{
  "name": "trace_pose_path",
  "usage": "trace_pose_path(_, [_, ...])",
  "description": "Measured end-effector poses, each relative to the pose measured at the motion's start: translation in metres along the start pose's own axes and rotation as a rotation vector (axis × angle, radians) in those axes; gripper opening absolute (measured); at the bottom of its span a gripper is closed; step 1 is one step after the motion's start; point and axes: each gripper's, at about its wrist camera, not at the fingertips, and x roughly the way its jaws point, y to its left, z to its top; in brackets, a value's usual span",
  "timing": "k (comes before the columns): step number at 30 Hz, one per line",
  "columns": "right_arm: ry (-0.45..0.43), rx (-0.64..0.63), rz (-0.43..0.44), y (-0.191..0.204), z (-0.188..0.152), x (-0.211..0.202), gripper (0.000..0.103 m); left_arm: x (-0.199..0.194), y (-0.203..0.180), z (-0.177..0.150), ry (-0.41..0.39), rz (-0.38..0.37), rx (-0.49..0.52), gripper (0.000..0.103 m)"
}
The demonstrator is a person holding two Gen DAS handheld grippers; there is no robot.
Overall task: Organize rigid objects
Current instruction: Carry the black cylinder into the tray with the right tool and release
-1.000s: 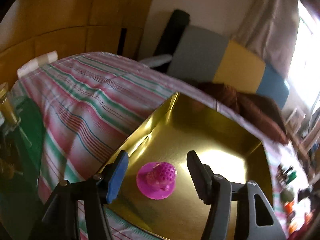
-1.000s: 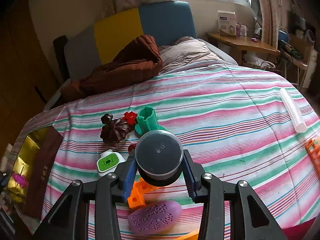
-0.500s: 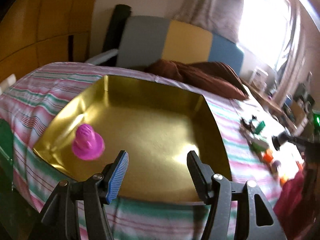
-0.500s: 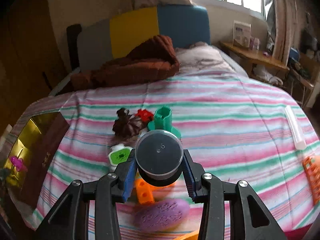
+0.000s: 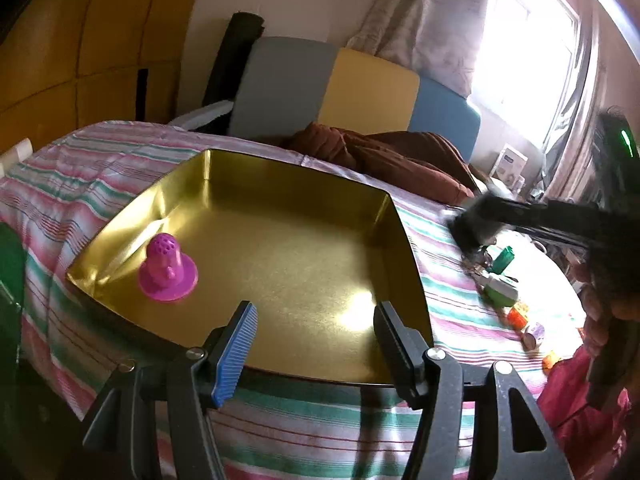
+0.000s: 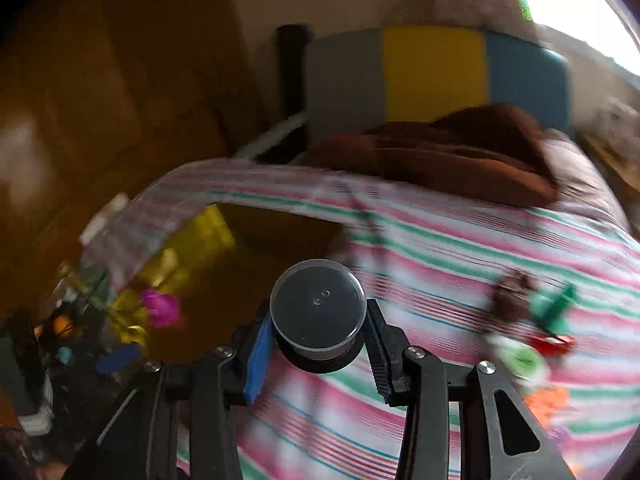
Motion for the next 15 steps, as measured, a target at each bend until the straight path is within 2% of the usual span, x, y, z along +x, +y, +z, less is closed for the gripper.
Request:
trace_pose_path(6, [0.081, -0.07, 0.068, 0.065, 0.014, 0.064, 0.043, -0.009, 0.014, 0.001, -0.019, 0.097, -0.03, 0.062])
trace_pose_path(15, [0.18, -0.117, 0.069, 0.109, 0.015, 0.124, 0.043, -0.014, 0.049, 0.006, -0.033, 0.196, -0.165, 0.061])
